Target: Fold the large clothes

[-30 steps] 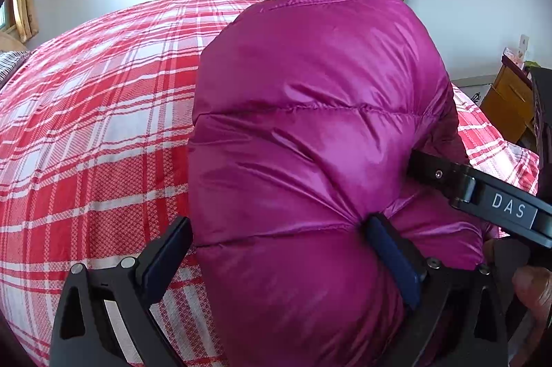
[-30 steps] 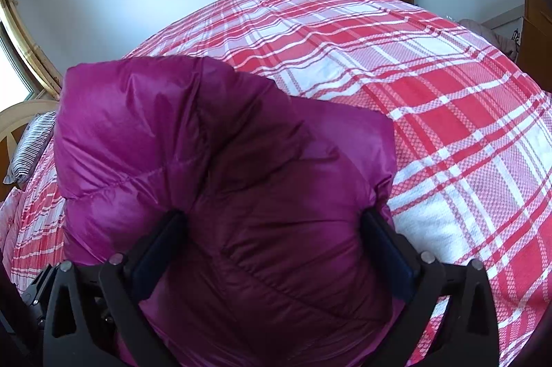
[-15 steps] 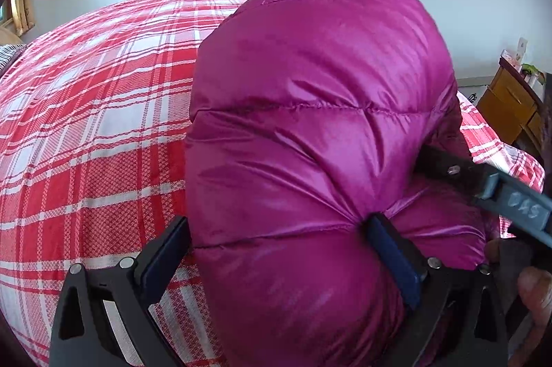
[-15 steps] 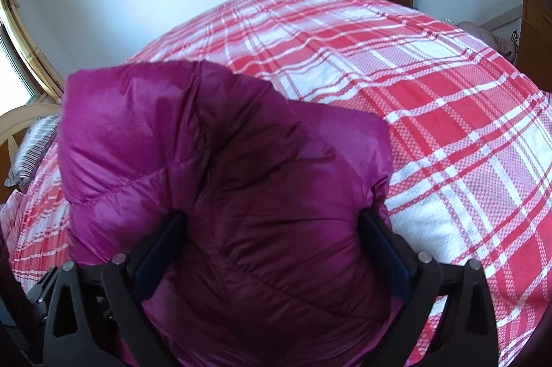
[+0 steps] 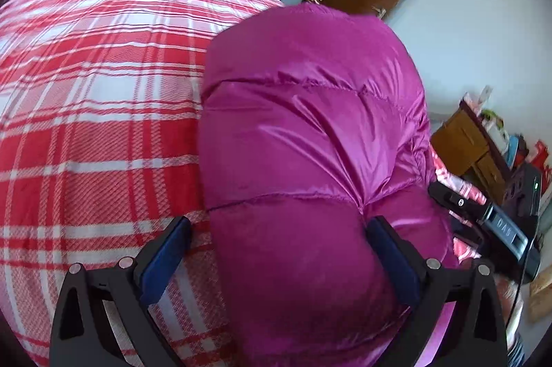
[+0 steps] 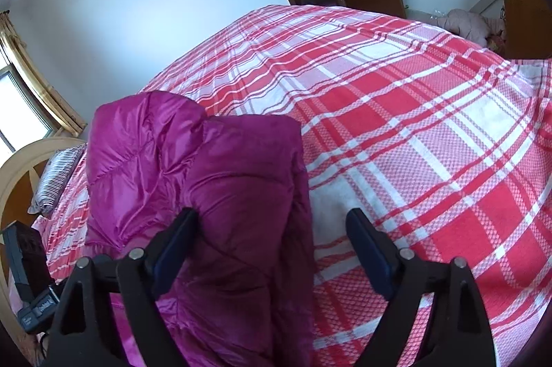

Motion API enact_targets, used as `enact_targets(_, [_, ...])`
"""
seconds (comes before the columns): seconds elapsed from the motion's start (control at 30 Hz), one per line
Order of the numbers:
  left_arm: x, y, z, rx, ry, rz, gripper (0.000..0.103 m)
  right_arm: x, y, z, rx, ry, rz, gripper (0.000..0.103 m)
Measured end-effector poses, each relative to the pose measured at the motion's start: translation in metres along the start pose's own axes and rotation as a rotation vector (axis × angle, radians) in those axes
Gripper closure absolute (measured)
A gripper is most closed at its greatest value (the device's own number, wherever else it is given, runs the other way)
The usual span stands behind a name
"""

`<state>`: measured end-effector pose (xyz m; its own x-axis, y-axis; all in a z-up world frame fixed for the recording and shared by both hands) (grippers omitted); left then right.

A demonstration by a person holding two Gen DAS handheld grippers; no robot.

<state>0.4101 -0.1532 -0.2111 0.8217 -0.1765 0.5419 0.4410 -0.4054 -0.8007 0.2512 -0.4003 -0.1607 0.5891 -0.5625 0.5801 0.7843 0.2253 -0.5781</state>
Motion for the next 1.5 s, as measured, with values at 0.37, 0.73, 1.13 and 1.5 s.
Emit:
enact_targets(0.37, [0.002,0.011,-0.004,-0.010,0.015,0.019,0.001,0.013,0.024,-0.010,0.099,-0.062,0.052,0.019])
enact_targets(0.73, [0.006,-0.009,-0.021,-0.052,0.088,-0.023,0.044,0.017,0.036,-0.016,0.370,0.051,0.105,0.076])
enact_targets(1.13, [0.014,-0.100,0.002,0.110,0.107,-0.153,0.062,0.020,0.050,0.066,0.521,-0.010,0.127,0.084])
enact_targets(1.5, [-0.002,-0.140,0.050,0.265,0.060,-0.181,0.062,-0.001,0.082,0.136,0.614,-0.074,0.236,0.084])
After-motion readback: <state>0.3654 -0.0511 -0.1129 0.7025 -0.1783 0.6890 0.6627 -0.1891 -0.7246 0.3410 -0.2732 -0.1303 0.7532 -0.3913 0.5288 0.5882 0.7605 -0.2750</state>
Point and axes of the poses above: each gripper's, at about its wrist camera, not at the fingertips, and y roughly the way its jaws point, z to its left, x to its top, the point moved 2 cm from there along y, roughly the way its jaws point, and after that the axes turned 14 degrees about x, right-handed, at the moved point
